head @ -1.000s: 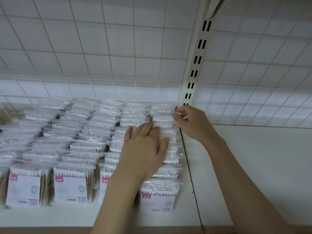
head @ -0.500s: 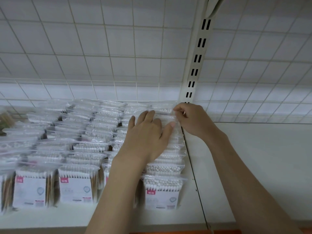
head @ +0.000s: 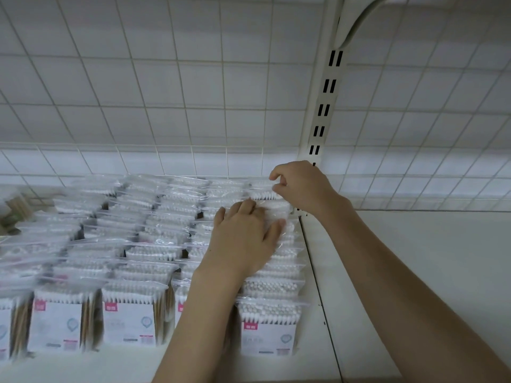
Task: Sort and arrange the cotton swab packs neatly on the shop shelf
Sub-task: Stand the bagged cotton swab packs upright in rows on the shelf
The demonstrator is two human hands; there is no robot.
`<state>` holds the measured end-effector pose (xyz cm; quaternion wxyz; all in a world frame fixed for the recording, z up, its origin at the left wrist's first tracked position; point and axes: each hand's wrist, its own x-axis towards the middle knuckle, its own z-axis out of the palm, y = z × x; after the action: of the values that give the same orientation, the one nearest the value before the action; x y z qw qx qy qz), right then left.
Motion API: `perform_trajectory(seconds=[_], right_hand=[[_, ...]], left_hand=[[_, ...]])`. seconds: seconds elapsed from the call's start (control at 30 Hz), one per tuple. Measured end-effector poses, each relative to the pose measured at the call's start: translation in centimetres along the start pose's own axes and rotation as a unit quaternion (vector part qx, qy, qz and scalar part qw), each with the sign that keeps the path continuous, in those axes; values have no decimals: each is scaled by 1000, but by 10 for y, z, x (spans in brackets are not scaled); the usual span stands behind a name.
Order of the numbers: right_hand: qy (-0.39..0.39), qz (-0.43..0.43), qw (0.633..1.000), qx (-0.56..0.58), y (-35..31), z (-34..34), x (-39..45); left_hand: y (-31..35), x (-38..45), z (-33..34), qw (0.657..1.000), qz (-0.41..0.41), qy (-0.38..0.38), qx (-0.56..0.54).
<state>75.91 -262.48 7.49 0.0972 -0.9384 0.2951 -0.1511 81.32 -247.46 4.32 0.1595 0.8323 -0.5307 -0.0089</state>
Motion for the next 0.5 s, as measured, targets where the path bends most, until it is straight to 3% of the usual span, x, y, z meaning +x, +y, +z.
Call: perform_trajectory(seconds=[0.17, 0.33, 0.5], right_hand=[[-5, -27, 999, -21, -5, 3, 2], [135, -18, 990, 46, -9, -15, -2], [199, -8, 963, 179, -16, -45, -12]], left_hand=[[0, 1, 2, 1000, -4, 8, -4], [-1, 1, 3, 1000, -5, 8, -8], [-1, -2, 1, 1000, -2, 7, -14]])
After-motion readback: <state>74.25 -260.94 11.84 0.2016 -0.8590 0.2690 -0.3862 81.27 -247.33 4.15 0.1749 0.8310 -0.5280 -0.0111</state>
